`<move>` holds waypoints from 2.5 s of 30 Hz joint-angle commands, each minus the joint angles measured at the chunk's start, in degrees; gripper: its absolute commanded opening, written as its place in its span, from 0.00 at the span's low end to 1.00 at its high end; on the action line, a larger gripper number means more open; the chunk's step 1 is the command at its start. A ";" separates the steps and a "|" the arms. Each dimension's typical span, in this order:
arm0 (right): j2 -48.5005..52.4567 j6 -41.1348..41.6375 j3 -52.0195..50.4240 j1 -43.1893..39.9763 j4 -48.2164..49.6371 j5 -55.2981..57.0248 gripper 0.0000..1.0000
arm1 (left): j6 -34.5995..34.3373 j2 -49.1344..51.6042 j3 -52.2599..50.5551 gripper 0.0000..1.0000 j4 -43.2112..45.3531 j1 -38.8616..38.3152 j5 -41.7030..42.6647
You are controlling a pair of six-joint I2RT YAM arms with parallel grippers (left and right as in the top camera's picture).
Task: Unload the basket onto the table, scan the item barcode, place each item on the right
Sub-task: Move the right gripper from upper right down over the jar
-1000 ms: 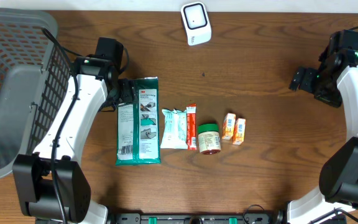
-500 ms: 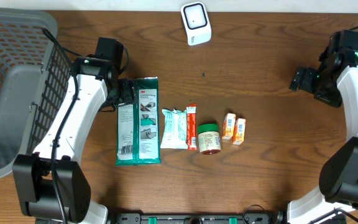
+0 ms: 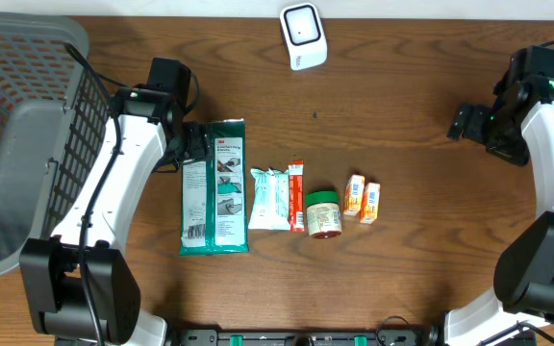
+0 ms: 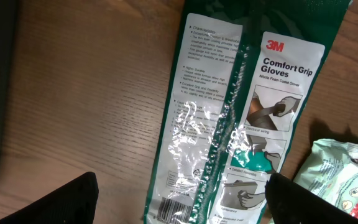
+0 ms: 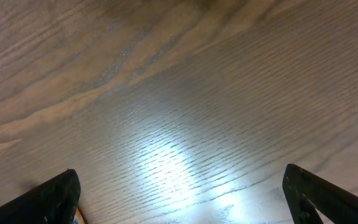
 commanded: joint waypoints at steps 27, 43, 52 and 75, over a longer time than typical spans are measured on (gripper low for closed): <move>-2.62 -1.33 0.70 -0.02 -5.55 -18.58 0.01 | 0.07 -0.20 0.81 0.87 -0.33 0.13 -0.70; -8.96 -1.03 0.44 12.46 -10.29 -18.29 0.84 | 0.07 -0.20 0.81 0.87 -0.33 0.13 -0.70; -8.70 3.91 -0.59 21.27 -5.27 -18.05 0.99 | 0.07 -0.20 0.81 0.87 -0.33 0.13 -0.70; -8.68 8.90 -15.43 44.96 16.79 -9.68 0.99 | 0.07 -0.20 0.81 0.87 -0.33 0.13 -0.70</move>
